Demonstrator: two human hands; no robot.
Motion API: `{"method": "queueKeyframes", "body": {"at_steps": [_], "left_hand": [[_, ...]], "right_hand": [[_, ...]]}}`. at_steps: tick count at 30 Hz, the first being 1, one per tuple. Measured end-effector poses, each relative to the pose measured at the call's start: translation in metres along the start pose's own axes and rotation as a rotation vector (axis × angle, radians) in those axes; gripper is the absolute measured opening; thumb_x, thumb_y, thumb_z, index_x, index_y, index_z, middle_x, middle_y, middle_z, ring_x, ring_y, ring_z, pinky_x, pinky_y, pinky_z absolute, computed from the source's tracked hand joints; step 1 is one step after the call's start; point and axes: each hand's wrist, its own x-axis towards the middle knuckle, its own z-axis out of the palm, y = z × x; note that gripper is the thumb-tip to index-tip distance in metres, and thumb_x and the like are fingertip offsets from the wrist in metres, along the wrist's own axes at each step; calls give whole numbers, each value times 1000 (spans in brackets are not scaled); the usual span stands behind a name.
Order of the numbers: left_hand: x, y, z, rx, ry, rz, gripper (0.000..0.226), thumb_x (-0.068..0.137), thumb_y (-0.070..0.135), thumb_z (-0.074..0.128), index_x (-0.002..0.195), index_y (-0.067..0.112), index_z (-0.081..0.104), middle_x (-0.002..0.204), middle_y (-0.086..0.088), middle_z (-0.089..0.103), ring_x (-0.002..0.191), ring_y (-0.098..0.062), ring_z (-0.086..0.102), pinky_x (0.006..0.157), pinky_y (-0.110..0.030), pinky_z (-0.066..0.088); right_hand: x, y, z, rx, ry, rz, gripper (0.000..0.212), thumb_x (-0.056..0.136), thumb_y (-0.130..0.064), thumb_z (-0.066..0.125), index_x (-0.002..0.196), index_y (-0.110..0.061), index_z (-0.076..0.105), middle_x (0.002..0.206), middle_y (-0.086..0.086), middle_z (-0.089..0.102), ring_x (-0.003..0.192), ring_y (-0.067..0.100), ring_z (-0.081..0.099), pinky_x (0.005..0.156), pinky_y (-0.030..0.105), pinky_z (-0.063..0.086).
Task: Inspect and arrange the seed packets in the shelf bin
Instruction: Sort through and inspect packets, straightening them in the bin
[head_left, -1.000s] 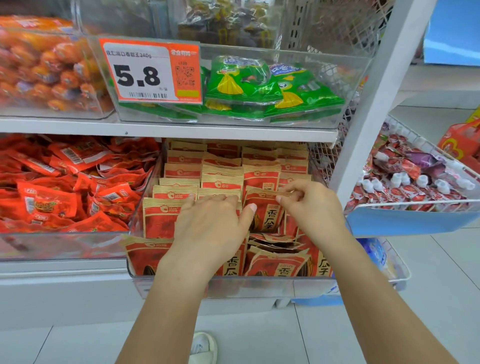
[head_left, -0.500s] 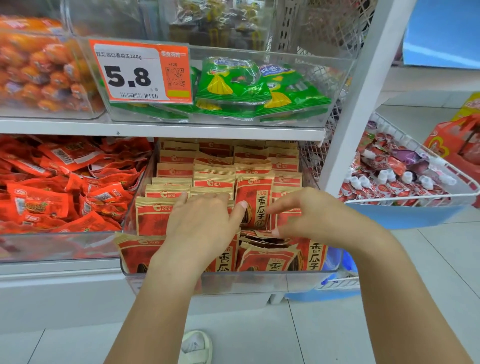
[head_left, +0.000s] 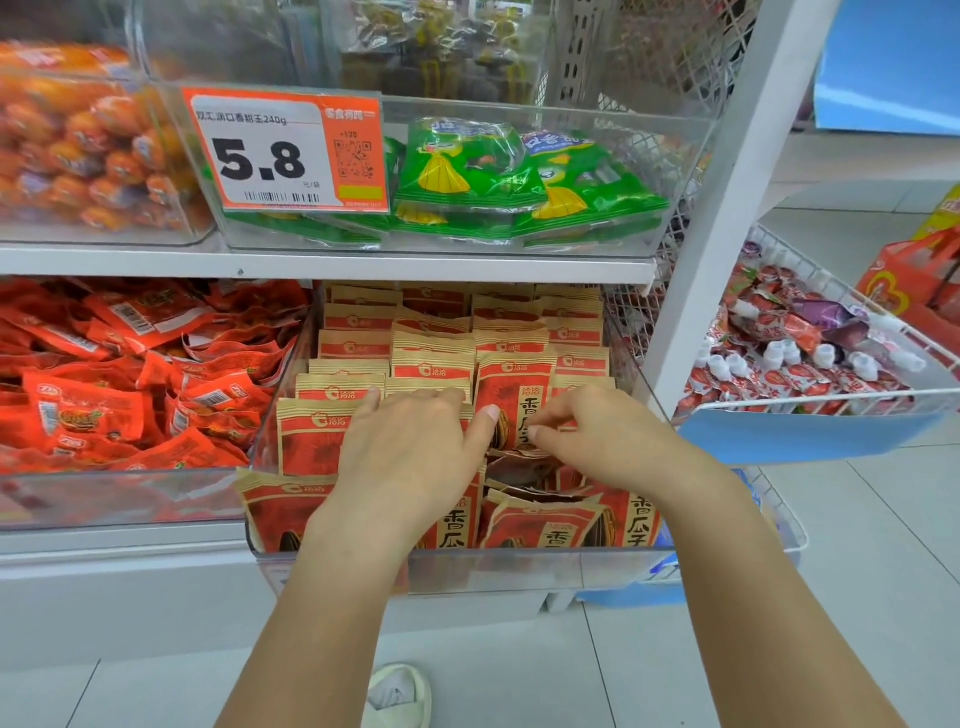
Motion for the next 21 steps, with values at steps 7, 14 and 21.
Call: {"method": "queueKeyframes", "body": {"at_steps": [7,14,21], "left_hand": [[0,0,0,-7,25,6,58,101,57,20,140,25,49,136,-1,59,129,-20,50,119,-43,16],[-2,2,-2,-50,54,1,62,100,58,13,144,27,44,137,-1,59,131,-21,49,117,-43,21],[-6,2,-10,-467,257,67,60,96,61,19,143,32,43,132,7,60,123,-17,54,94,-35,43]], "right_hand": [[-8,-6,-6,-124,-120,-2,37,91,-18,66,126,-28,65,132,-6,61,116,16,56,88,25,44],[-2,2,-5,-49,147,-35,17,95,-32,61,95,-25,77,91,-1,71,87,19,61,73,31,48],[-12,6,-22,325,720,-160,5,93,-28,64,88,-27,66,76,-9,66,78,21,61,71,40,50]]}}
